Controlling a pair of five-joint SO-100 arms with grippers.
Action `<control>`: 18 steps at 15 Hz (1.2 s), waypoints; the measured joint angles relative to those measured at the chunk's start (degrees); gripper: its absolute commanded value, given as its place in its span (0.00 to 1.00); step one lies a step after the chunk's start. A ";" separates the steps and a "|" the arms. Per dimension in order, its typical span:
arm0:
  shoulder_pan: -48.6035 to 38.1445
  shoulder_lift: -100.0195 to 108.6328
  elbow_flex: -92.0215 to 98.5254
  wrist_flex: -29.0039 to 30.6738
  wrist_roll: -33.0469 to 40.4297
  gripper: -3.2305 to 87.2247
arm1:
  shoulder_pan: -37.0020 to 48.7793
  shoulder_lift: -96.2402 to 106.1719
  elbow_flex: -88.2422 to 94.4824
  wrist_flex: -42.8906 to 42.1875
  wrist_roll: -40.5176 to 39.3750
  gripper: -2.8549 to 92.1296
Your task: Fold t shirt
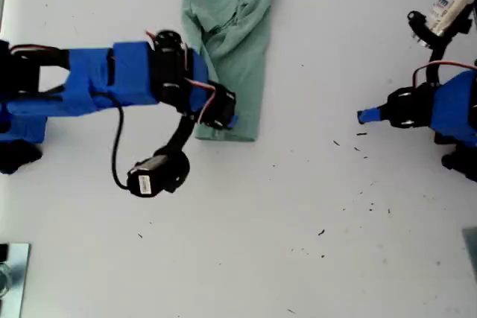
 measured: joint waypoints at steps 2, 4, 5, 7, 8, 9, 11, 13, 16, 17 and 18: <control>1.23 -5.45 -1.41 -1.32 0.97 0.39 | 0.00 0.00 0.00 0.00 0.00 0.05; 1.23 -3.43 -0.97 -1.05 1.41 0.35 | 0.00 0.00 0.00 0.00 0.00 0.05; 1.58 1.76 0.44 -0.62 1.93 0.34 | 0.00 0.00 0.00 0.00 0.00 0.05; 2.20 20.57 3.52 1.32 1.67 0.34 | 0.00 0.00 0.00 0.00 0.70 0.08; 2.29 30.67 9.40 1.76 1.93 0.34 | 0.00 0.00 0.00 0.00 0.70 0.10; 0.53 40.34 19.42 1.32 0.88 0.34 | 0.00 0.00 0.00 0.00 0.70 0.11; -6.15 61.44 47.90 -7.65 -1.05 0.33 | 0.00 0.00 0.00 0.00 0.70 0.18; -9.23 81.47 79.10 -16.08 -4.66 0.31 | 0.00 0.00 0.00 0.00 0.70 0.16; -8.61 94.04 110.48 -26.28 -16.87 0.22 | 1.23 0.00 0.09 0.00 1.23 0.05; -7.03 98.17 117.33 -27.69 -21.45 0.20 | 1.41 0.00 0.09 0.00 1.93 0.05; -5.63 98.88 118.65 -28.04 -23.99 0.18 | 1.49 0.00 0.09 0.00 2.64 0.05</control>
